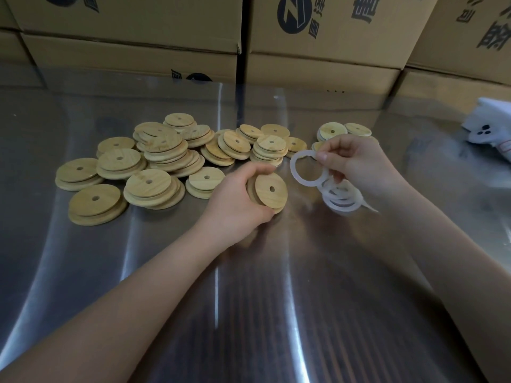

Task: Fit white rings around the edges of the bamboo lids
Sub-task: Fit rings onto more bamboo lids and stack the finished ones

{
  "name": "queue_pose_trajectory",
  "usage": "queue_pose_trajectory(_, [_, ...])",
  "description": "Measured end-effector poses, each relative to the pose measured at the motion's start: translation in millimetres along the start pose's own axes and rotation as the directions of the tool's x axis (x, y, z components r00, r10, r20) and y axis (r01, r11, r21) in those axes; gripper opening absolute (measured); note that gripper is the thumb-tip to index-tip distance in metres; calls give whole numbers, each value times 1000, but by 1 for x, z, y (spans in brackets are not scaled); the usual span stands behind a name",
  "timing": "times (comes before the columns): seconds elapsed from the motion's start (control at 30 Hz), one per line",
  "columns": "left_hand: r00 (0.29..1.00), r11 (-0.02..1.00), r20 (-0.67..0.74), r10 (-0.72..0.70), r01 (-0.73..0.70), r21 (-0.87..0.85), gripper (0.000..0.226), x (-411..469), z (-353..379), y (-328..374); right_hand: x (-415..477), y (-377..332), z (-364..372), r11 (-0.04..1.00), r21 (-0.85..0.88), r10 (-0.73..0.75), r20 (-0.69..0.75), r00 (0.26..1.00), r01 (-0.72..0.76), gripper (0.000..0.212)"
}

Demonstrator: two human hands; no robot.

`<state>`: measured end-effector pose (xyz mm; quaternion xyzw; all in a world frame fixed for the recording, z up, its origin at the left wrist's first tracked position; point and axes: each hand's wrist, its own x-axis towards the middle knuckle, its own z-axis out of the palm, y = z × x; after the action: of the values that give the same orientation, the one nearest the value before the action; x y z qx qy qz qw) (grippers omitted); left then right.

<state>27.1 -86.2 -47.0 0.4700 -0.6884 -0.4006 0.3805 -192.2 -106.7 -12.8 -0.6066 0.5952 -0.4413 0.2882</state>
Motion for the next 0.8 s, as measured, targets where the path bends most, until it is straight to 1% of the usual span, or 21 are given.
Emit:
queue_pose_trajectory(0.07, [1000, 994, -16, -23, 21, -105, 66, 1, -1, -2, -2, -2, 0, 996, 92, 0, 10, 1000, -1, 12])
queue_pose_trajectory(0.13, [997, 964, -29, -68, 58, -259, 68, 2, -2, -2, -3, -4, -1, 984, 178, 2, 34, 999, -9, 10])
queue_pose_trajectory(0.2, [989, 880, 11, -149, 138, -455, 69, 2, -2, -2, -5, -6, -1, 970, 242, -6, 74, 997, -13, 10])
queue_pose_trajectory(0.23, [981, 831, 45, -188, 183, -526, 68, 2, -2, -1, -5, -7, -1, 963, 270, -14, 99, 995, -13, 10])
queue_pose_trajectory(0.3, [967, 758, 102, -235, 248, -603, 66, 2, -1, 0, -7, -9, -1, 945, 327, -33, 158, 987, -21, 10])
queue_pose_trajectory(0.4, [959, 705, 133, -250, 275, -654, 65, 2, -2, 0, -9, -12, 2, 924, 378, -56, 276, 959, -55, 5])
queue_pose_trajectory(0.43, [958, 695, 142, -249, 279, -663, 65, 2, -3, 0, -10, -12, 3, 919, 388, -66, 313, 948, -65, 7])
queue_pose_trajectory(0.5, [957, 681, 175, -232, 288, -673, 67, 3, -4, 0, -12, -13, 7, 912, 403, -88, 372, 924, -76, 10])
queue_pose_trajectory(0.57, [958, 688, 214, -193, 288, -667, 69, 2, -5, 0, -15, -13, 13, 910, 410, -113, 404, 908, -69, 9])
queue_pose_trajectory(0.67, [956, 712, 265, -125, 272, -647, 66, 0, -4, 2, -16, -12, 21, 927, 375, -123, 372, 920, -28, 5])
queue_pose_trajectory(0.8, [951, 721, 298, -85, 266, -640, 67, 0, -3, 2, -18, -10, 28, 964, 262, -110, 279, 954, 35, 11])
